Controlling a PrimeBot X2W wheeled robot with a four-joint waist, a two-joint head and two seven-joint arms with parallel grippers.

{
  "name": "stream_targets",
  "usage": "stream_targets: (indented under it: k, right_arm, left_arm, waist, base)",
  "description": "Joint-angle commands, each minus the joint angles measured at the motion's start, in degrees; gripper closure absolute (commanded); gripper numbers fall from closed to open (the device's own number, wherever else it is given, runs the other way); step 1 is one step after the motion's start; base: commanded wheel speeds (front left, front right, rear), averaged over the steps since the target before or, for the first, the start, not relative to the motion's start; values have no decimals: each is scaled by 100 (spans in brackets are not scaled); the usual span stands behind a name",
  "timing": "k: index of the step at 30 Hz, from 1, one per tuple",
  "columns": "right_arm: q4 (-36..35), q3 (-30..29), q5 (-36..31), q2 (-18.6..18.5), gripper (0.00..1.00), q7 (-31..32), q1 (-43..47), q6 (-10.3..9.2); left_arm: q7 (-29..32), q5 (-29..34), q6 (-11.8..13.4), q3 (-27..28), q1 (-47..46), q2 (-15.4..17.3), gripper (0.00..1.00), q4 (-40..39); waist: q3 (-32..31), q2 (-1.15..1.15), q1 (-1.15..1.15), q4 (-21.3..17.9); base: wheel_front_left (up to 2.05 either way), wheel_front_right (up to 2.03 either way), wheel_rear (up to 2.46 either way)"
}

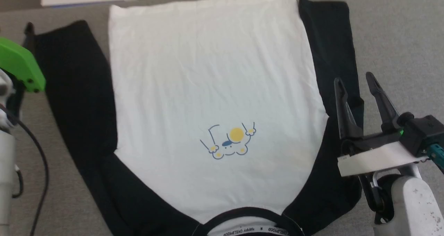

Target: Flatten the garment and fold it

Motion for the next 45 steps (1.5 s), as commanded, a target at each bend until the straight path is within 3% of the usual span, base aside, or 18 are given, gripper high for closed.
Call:
stream_targets:
  k: [1, 10, 14, 18, 19, 20, 21, 22, 34, 45]
  right_arm:
    - [25, 37, 60, 0, 0, -70, -127, -9]
    - [131, 156, 230, 1, 0, -276, -329, -9]
    - [187, 166, 282, 1, 0, -344, -349, -9]
    - [250, 168, 332, 1, 0, -384, -360, -9]
    - [263, 167, 332, 1, 0, -390, -362, -9]
    - [278, 164, 327, 1, 0, -391, -365, -9]
    - [287, 161, 326, 1, 0, -392, -369, -9]
    - [299, 157, 323, 1, 0, -385, -371, -9]
    - [466, 58, 262, 1, 0, -302, -88, -9]
    - [386, -207, 216, 1, 0, -93, 485, -9]
  left_arm:
    - [232, -79, 37, 59, -172, 75, 0, 93]
    - [1668, -372, 591, 442, -448, 484, 0, 292]
    - [2041, -682, 814, 694, -307, 416, 0, 192]
    - [2294, -964, 841, 808, -111, 284, 0, 76]
    - [2305, -1036, 803, 827, -79, 242, 27, 29]
    - [2277, -1107, 738, 840, -45, 198, 66, -41]
    - [2218, -1137, 692, 845, -22, 172, 95, -93]
    - [2135, -1153, 638, 845, 4, 155, 100, -145]
    - [195, -902, 421, 1151, 494, 159, 100, -113]
    - [-567, -988, 343, 1658, 1483, 366, 100, -452]
  waist:
    - [797, 0, -1, -487]
    - [1291, 0, -1, -708]
    - [1394, 0, -1, -729]
    - [1416, 0, -1, -714]
    - [1408, 0, -1, -704]
    - [1389, 0, -1, -685]
    - [1364, 0, -1, -668]
    - [1331, 0, -1, -653]
    - [353, 0, -1, -346]
    - [-793, 0, -1, 195]
  base:
    - [0, 0, 0]
    - [0, 0, 0]
    - [0, 0, 0]
    - [0, 0, 0]
    - [0, 0, 0]
    - [0, 0, 0]
    - [0, 0, 0]
    - [0, 0, 0]
    - [0, 0, 0]
    - [0, 0, 0]
